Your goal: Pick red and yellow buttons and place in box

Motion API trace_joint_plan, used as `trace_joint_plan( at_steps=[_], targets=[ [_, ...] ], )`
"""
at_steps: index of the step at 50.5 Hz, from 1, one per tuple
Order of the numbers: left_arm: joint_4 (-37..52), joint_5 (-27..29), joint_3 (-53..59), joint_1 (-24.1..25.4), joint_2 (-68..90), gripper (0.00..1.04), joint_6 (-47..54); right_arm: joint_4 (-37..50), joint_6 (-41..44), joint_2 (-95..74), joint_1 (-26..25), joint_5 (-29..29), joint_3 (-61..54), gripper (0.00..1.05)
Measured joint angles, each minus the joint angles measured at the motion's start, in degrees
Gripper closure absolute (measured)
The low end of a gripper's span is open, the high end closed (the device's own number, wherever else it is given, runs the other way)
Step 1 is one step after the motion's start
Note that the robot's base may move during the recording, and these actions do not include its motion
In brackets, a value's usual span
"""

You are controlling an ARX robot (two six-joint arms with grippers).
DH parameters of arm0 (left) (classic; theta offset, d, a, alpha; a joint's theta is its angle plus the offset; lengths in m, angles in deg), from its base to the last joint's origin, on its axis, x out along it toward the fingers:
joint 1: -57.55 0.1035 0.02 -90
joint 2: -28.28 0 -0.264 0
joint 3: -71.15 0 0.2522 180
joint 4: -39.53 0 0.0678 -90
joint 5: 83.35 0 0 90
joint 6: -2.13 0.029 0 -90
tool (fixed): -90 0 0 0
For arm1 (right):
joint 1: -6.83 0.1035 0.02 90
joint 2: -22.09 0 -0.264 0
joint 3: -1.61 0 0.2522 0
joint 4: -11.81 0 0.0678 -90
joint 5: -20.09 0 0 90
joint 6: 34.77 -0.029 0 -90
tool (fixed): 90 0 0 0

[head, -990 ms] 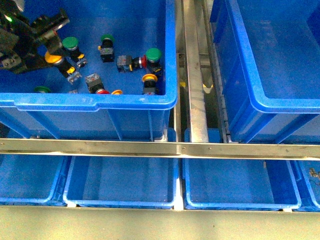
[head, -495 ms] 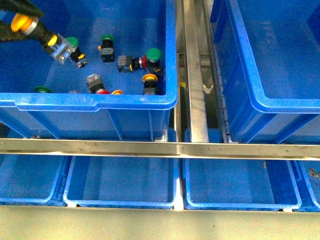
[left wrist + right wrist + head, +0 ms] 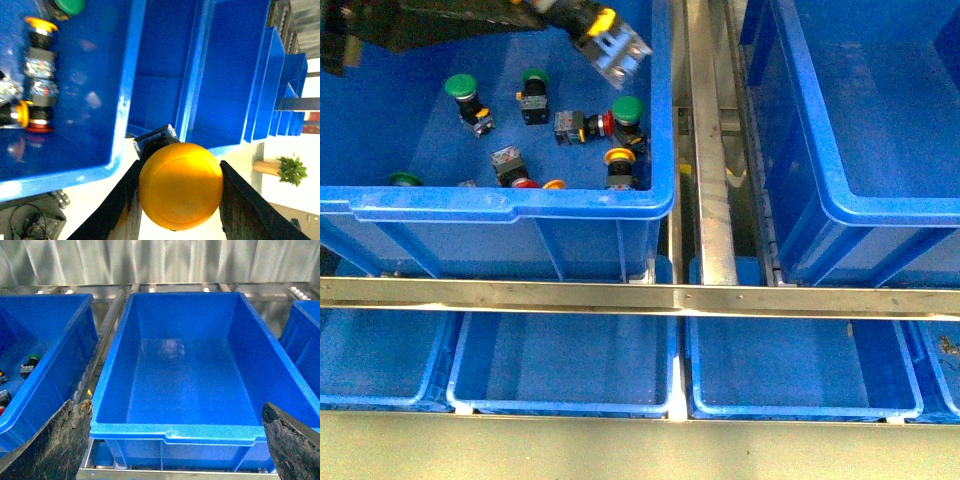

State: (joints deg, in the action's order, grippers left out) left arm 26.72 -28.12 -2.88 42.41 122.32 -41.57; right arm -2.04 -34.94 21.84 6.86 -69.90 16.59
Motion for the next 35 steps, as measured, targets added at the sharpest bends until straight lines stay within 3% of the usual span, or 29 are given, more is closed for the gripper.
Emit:
trace_joint_plan(
  at_steps=[15,35],
  targets=[
    [2.9,4.2,0.7,-10.8,2.3,0.70,-5.8,0.0,0.0,0.0,0.0,0.0,0.0,0.06],
    [2.2,6.0,-5.4,-14.7,4.6,0.70,-7.4,0.0,0.0,0.0,0.0,0.0,0.0,0.06]
  ],
)
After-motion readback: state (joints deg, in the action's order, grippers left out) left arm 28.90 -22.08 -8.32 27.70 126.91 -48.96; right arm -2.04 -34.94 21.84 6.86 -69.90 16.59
